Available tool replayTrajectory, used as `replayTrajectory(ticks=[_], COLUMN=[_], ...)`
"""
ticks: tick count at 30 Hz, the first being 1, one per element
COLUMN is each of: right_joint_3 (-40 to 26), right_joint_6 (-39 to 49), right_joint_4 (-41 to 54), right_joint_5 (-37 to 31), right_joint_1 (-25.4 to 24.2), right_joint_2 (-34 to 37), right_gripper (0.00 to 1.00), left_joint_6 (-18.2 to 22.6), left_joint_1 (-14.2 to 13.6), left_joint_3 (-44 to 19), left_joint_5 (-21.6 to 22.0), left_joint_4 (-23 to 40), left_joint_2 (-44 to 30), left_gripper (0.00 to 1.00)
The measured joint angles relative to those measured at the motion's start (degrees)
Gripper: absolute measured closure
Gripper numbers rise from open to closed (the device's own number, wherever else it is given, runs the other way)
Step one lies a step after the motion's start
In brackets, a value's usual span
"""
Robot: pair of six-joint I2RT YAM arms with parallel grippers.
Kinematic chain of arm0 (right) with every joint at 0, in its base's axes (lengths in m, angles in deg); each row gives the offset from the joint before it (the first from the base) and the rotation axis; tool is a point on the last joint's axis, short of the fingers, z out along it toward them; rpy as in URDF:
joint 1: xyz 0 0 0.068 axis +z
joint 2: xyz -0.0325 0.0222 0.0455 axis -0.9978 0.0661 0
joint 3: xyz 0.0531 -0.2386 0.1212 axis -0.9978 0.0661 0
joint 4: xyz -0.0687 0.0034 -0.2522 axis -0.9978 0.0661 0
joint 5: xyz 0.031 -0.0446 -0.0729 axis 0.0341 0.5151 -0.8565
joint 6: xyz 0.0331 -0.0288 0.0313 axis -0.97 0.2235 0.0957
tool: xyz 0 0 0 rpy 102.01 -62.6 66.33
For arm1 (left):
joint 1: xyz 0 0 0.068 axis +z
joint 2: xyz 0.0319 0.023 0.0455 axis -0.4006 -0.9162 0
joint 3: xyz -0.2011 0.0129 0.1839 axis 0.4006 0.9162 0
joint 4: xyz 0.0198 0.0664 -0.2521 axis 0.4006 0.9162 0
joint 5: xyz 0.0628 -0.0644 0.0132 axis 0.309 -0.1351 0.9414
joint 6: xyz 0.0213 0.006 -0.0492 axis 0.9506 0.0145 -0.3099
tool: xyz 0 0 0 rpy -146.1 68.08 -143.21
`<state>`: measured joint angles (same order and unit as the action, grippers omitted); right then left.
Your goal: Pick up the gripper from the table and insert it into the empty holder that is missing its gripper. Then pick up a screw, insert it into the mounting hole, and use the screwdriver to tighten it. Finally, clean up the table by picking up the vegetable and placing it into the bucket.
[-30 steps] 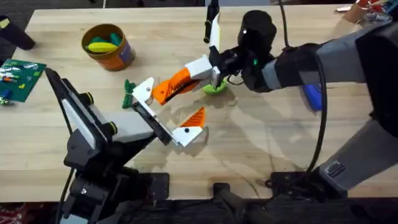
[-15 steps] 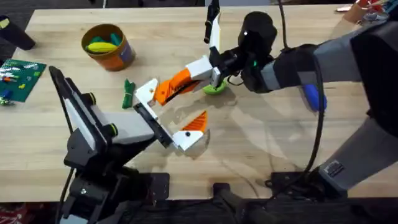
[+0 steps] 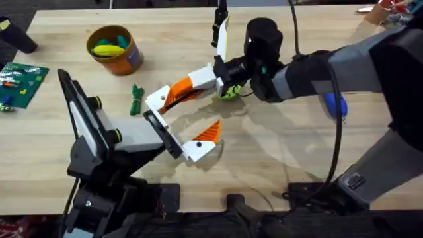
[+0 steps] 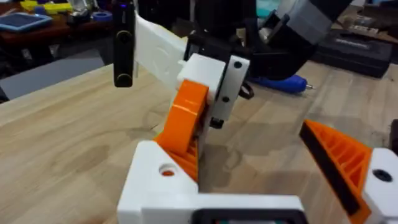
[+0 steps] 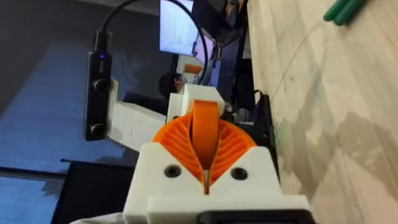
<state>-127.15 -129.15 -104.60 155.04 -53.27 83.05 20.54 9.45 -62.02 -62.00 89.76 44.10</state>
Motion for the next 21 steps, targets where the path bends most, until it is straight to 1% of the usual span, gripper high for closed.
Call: replayTrajectory(ticks=[5, 13, 14, 15, 17, 20, 21], right_joint_3=[0.0, 0.0, 0.0, 0.0, 0.0, 0.0, 0.0], right_joint_6=[1.6, 2.1, 2.1, 2.3, 2.7, 2.7, 2.8], right_joint_4=[0.0, 0.0, 0.1, 0.2, 0.6, 0.7, 0.7], right_joint_5=[-2.3, -2.6, -2.6, -2.8, -3.0, -3.7, -3.8], right_joint_1=[0.7, 0.8, 0.8, 0.9, 1.7, 3.5, 4.1], right_joint_2=[-0.1, -0.1, -0.1, -0.1, -0.1, -0.1, -0.1], right_gripper=[0.979, 0.98, 0.932, 0.819, 0.537, 0.119, 0.04], left_joint_6=[-0.1, -0.1, -0.1, -0.1, 0.2, 0.4, 0.5], left_joint_1=[0.3, 0.3, 0.3, 0.3, 0.3, -0.4, -0.6], left_joint_3=[0.0, 0.0, 0.0, 0.0, 0.0, 0.0, 0.0], left_joint_5=[1.0, 1.2, 1.2, 1.0, 0.8, -1.8, -2.4], left_joint_4=[0.0, 0.0, 0.0, 0.0, -0.1, -0.1, 0.0], left_joint_2=[0.0, 0.0, 0.0, 0.0, 0.0, 0.0, 0.0], left_gripper=[0.013, 0.013, 0.013, 0.013, 0.013, 0.013, 0.013])
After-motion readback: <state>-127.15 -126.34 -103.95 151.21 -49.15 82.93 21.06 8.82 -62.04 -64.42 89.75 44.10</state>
